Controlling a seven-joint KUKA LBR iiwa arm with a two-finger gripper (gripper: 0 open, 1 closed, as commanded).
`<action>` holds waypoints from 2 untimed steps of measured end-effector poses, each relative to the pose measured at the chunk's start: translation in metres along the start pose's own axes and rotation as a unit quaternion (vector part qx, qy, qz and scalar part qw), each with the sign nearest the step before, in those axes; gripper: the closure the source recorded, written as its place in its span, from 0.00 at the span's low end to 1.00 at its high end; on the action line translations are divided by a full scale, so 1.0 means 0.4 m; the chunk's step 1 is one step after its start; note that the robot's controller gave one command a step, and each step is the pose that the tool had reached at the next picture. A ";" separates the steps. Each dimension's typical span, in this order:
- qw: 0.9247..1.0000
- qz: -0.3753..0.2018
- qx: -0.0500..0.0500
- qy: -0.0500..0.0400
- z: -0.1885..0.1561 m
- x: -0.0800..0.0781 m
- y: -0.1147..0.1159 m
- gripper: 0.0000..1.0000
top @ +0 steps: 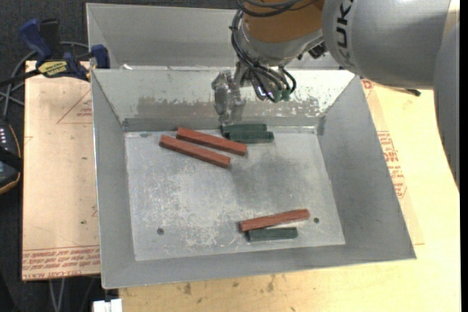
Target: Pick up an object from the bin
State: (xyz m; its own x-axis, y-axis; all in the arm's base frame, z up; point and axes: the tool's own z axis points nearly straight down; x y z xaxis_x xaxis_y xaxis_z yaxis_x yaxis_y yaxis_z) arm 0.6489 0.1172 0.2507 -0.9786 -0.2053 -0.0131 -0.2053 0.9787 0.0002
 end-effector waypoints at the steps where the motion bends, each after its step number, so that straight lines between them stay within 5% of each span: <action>1: 1.000 -0.003 -0.001 0.010 0.328 0.056 -0.007 1.00; 2: 1.000 0.029 0.001 0.001 0.035 0.128 -0.088 1.00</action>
Offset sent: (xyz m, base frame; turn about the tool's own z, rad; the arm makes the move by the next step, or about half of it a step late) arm -0.0177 -0.0070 -0.1260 -0.0094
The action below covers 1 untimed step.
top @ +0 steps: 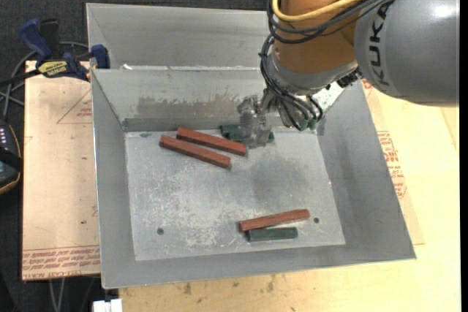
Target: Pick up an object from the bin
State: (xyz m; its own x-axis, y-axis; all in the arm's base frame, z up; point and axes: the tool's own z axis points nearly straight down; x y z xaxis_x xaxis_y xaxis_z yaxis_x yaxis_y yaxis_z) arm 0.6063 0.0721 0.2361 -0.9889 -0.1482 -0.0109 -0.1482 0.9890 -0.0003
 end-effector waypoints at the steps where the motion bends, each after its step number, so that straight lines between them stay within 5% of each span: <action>1: 0.999 0.033 -0.001 0.009 0.299 0.006 0.020 1.00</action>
Offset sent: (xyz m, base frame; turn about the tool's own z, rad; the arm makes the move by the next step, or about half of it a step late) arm -0.0006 0.0069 -0.1143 0.0674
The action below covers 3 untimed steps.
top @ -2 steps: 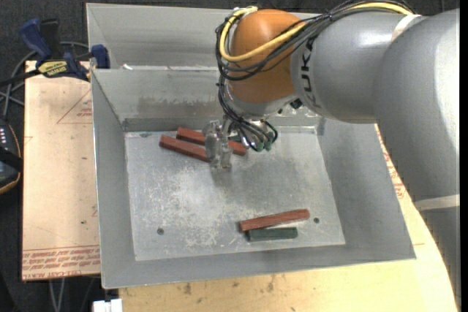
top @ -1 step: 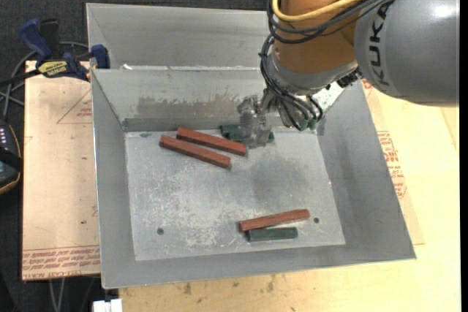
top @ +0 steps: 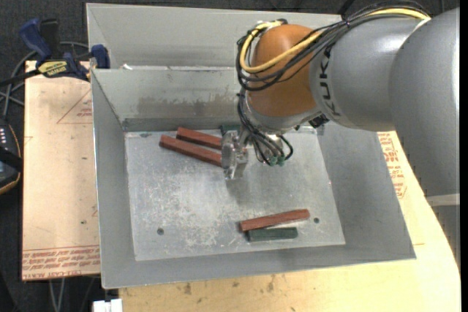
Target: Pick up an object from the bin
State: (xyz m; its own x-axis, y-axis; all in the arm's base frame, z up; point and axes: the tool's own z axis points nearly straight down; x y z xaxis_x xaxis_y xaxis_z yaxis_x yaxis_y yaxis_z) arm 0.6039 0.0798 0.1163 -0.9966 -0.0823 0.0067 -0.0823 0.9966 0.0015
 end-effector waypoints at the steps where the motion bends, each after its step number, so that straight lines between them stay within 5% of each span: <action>1: 1.000 0.001 0.000 -0.004 -0.013 -0.005 -0.001 0.00; 2: 0.992 -0.125 0.000 -0.006 0.111 -0.125 0.077 0.00; 3: 0.992 -0.124 0.000 -0.007 0.102 -0.128 0.077 1.00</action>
Offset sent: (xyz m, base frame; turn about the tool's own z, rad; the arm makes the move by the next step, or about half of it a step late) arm 0.0000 0.0000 0.0000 0.0000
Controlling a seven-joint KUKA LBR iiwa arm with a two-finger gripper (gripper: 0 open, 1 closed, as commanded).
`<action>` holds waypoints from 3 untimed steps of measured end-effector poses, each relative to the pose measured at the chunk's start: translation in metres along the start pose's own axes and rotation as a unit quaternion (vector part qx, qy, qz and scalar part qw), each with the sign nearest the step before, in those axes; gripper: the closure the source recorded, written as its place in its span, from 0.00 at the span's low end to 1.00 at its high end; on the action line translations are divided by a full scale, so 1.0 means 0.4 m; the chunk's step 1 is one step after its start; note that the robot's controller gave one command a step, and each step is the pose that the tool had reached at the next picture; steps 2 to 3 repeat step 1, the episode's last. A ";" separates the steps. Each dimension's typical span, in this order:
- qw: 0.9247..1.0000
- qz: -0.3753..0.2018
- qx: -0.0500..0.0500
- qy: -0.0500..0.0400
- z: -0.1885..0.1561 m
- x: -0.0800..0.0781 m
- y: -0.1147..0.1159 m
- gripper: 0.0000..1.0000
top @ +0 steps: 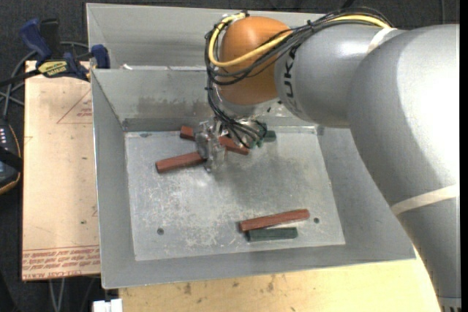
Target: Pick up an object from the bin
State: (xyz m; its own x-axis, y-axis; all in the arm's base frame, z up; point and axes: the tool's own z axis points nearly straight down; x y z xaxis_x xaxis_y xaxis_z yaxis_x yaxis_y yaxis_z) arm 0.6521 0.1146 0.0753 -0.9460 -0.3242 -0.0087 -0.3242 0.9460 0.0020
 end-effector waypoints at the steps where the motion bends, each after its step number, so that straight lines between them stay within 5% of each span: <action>1: 0.985 -0.173 0.002 0.000 -0.400 0.070 -0.068 1.00; 3: 0.985 -0.173 0.002 0.000 -0.400 0.070 -0.068 1.00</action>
Offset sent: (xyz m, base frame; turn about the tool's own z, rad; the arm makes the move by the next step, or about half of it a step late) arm -0.0208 -0.0353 0.1561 -0.3511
